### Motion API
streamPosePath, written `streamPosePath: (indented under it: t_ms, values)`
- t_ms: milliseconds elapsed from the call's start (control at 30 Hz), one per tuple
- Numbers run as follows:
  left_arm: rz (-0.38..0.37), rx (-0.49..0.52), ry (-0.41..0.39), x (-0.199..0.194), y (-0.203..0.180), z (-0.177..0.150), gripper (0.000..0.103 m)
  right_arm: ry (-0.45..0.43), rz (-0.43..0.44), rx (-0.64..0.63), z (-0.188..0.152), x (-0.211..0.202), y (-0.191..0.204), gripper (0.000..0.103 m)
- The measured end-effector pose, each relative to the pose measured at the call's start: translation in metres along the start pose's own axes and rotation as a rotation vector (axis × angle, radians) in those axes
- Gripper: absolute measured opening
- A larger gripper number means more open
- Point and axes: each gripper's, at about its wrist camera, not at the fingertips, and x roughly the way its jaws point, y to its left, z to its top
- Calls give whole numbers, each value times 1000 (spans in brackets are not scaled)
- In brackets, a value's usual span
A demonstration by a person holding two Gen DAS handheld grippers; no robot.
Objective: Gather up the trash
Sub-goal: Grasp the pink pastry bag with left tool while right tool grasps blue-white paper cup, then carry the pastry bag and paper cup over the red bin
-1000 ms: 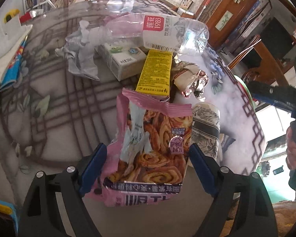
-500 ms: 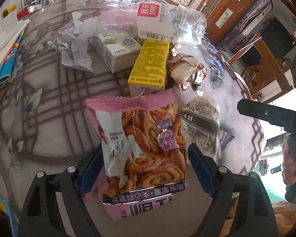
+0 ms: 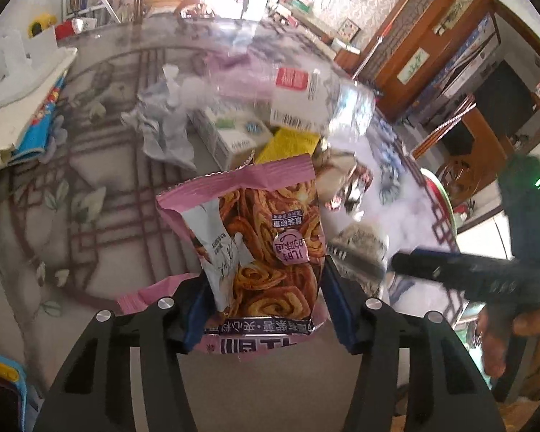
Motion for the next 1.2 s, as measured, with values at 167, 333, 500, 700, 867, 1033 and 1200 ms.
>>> streamPosePath:
  t_ms: [167,333,500,700,867,1033,1200]
  values:
    - [-5,-3,-19,-5,-1,4,53,27,23,4,1,10,6,81]
    - [-11,-16,-22,-7,0,4,53,54,27,27,3,21,3,69]
    - [-8,-20,-24,-6,-2,6,53,76,35,-6,2,28,6,42]
    - [-12,-27,-42,-11,-3,10,53,26,40,-36,5,14,10,38]
    - [-17,-22,-72,-18,-6,16,53,-49,32,-10,15,-11,-2,38]
    - [-37,0,-104,-24,-17,29,53,-136,17,33,23,-41,-18,38]
    - [-59,28,-117,-24,-31,39,53,-210,4,77,26,-66,-36,38]
